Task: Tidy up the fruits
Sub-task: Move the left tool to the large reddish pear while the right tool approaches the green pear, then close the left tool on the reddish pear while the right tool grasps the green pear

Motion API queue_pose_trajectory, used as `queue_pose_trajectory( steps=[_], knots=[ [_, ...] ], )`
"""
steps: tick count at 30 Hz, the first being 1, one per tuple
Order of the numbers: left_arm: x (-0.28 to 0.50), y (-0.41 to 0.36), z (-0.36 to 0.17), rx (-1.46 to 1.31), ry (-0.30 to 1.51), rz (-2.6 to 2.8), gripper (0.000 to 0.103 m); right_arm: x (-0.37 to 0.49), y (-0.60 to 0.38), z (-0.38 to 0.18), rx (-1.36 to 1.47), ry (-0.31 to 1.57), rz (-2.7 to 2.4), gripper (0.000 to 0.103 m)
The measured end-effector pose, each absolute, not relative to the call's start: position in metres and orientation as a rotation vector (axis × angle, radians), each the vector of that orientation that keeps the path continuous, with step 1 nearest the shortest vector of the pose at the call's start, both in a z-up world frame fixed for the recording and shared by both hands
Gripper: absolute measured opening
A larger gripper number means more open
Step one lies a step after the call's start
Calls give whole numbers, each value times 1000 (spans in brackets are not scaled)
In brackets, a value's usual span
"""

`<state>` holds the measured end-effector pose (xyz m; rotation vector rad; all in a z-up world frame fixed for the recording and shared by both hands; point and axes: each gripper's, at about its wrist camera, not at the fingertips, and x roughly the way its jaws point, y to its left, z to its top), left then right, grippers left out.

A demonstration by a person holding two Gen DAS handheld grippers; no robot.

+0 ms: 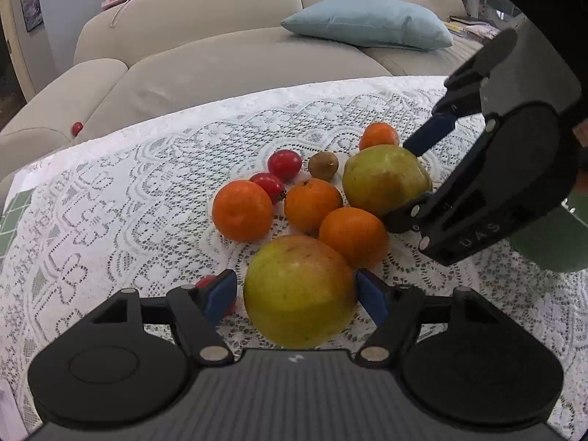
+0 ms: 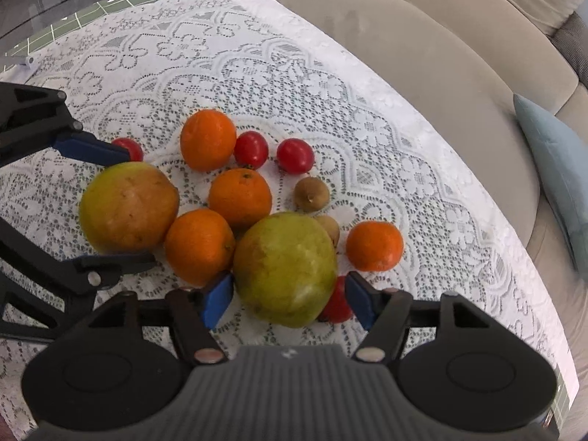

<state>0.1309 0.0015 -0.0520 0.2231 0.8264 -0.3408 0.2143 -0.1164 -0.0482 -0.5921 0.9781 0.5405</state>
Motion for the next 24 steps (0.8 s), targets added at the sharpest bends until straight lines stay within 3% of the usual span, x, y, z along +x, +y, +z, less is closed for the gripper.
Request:
queue_pose_trajectory(
  steps=[18, 21, 24],
  knots=[
    [130, -6, -57, 302, 824, -312, 76, 219, -120, -54, -517, 970, 528, 68],
    [129, -5, -57, 293, 821, -322, 74, 220, -123, -54, -472, 974, 537, 60],
    [129, -2, -57, 279, 815, -328, 74, 215, -122, -54, -483, 959, 530, 60]
  ],
)
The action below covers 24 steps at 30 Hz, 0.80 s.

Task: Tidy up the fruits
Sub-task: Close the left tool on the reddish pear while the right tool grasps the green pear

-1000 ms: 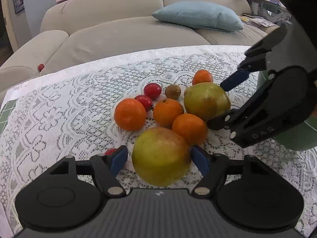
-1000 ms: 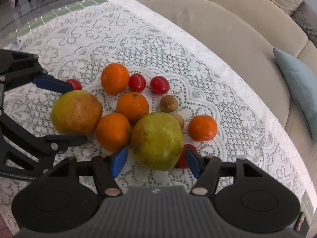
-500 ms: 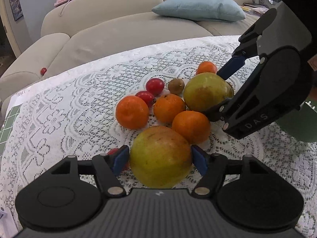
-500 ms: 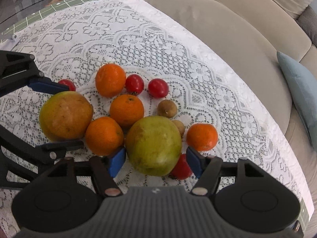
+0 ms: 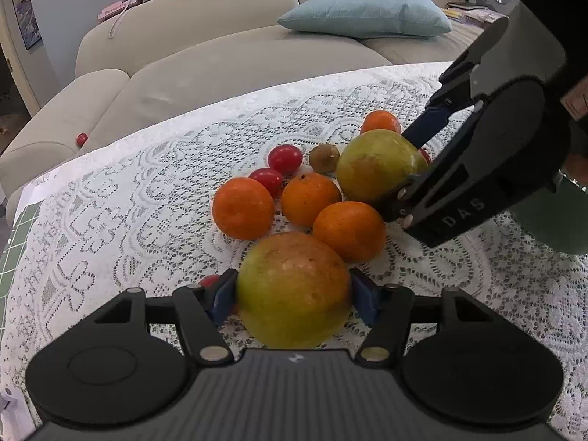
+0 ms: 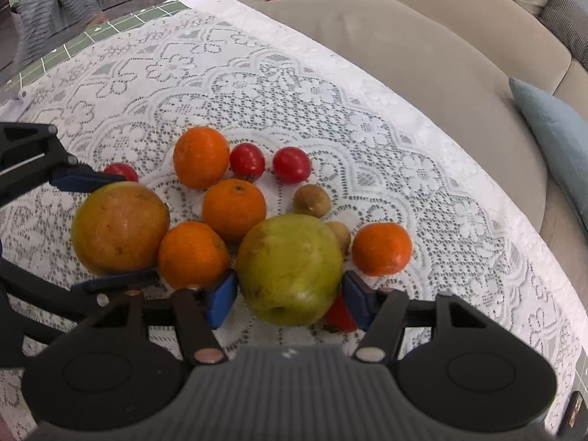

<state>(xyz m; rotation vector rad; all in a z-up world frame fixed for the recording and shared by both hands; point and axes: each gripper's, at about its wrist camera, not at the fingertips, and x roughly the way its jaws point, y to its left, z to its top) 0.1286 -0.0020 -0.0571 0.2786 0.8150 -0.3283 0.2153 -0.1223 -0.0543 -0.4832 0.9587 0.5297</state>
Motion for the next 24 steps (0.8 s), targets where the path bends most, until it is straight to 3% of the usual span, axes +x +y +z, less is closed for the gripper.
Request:
queue_pose_trajectory(
  steps=[10, 24],
  knots=[
    [126, 7, -46, 215, 794, -304, 74, 207, -132, -39, -424, 935, 549, 58],
    [124, 13, -41, 152, 827, -318, 74, 217, -132, -38, -314, 1037, 545, 62]
  ],
)
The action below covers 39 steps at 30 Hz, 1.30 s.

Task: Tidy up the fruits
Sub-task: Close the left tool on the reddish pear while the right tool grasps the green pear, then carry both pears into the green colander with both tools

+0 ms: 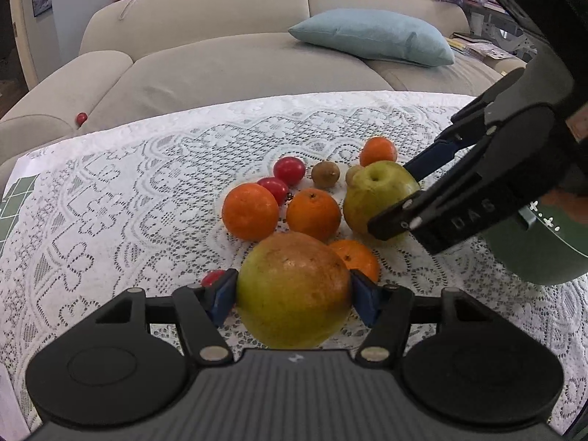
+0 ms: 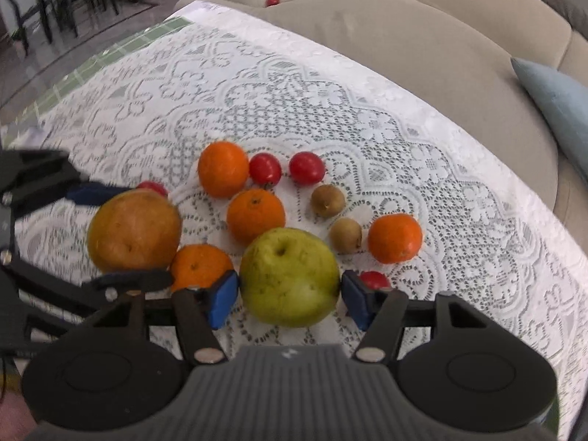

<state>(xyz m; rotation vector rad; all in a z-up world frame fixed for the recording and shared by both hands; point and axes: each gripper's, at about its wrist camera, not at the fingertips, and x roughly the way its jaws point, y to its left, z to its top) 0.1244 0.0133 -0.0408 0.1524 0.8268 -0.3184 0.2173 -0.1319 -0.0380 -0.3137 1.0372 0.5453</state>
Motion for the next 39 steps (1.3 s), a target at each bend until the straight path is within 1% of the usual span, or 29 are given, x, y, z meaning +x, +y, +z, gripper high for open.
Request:
queue_pose_trajectory(
  steps=[2, 10, 16, 19, 25, 29, 34, 39],
  knots=[
    [125, 15, -41, 140, 832, -311, 74, 222, -130, -44, -291, 1070, 512, 65],
    [125, 13, -38, 146, 830, -298, 74, 228, -126, -54, -246, 1042, 429, 65],
    [121, 14, -32, 145, 816, -290, 74, 224, -125, -51, -237, 1015, 402, 63],
    [118, 14, -21, 149, 795, -291, 74, 215, -127, -35, -237, 972, 417, 63],
    [113, 5, 13, 156, 760, -361, 74, 201, -144, 18, -198, 898, 472, 63],
    [111, -12, 36, 191, 734, -416, 74, 198, -165, 48, -185, 898, 471, 63],
    [110, -54, 58, 231, 727, -539, 74, 188, -201, 65, -252, 930, 419, 63],
    [106, -104, 59, 301, 740, -681, 74, 174, -250, 60, -291, 1010, 390, 63]
  ],
)
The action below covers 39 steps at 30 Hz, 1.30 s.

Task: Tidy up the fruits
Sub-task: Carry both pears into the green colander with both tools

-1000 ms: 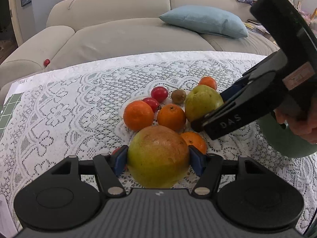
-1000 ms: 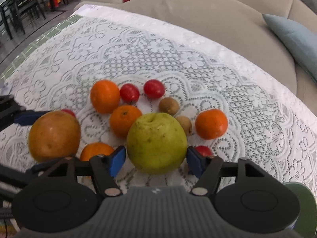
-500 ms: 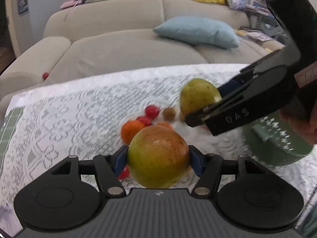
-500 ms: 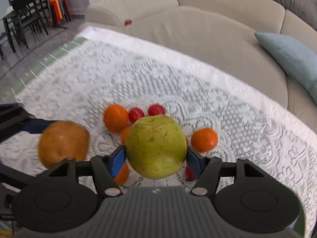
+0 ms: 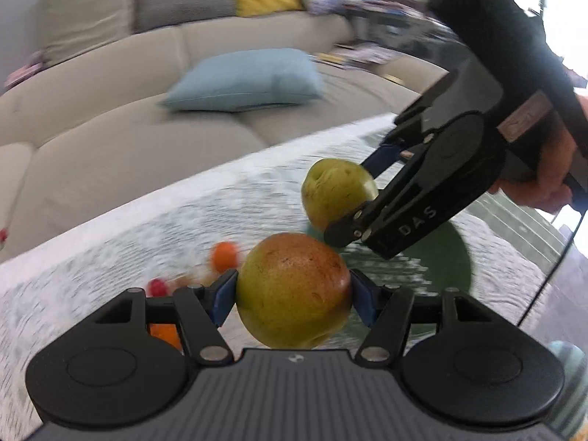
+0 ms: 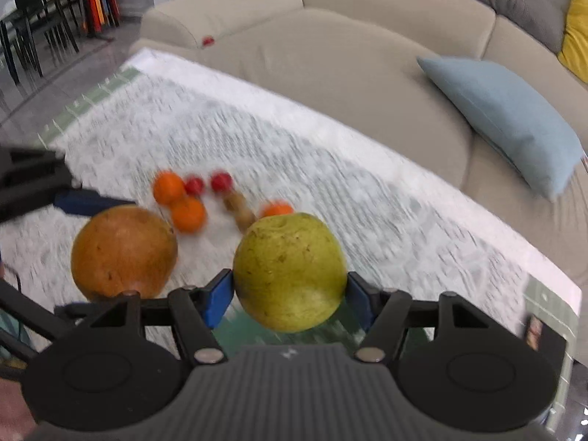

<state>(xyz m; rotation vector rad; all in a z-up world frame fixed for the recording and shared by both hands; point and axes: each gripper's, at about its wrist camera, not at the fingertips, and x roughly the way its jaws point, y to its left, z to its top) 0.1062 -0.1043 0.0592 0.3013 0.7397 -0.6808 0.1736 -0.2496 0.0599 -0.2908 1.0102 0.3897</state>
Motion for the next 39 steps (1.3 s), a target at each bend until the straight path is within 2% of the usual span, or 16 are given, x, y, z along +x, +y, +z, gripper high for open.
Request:
queue_pose_trajectory(
  steps=[7, 17, 27, 39],
  knots=[
    [118, -164, 33, 389, 841, -834, 74, 151, -294, 19, -374, 1124, 424, 63],
    [135, -200, -4, 535, 956, -892, 74, 149, -301, -24, -490, 1180, 535, 63],
    [149, -214, -35, 609, 1055, -881, 74, 150, -298, -42, -563, 1201, 619, 63],
    [145, -226, -53, 696, 1046, -865, 74, 146, -302, -42, -567, 1201, 648, 64]
  ],
)
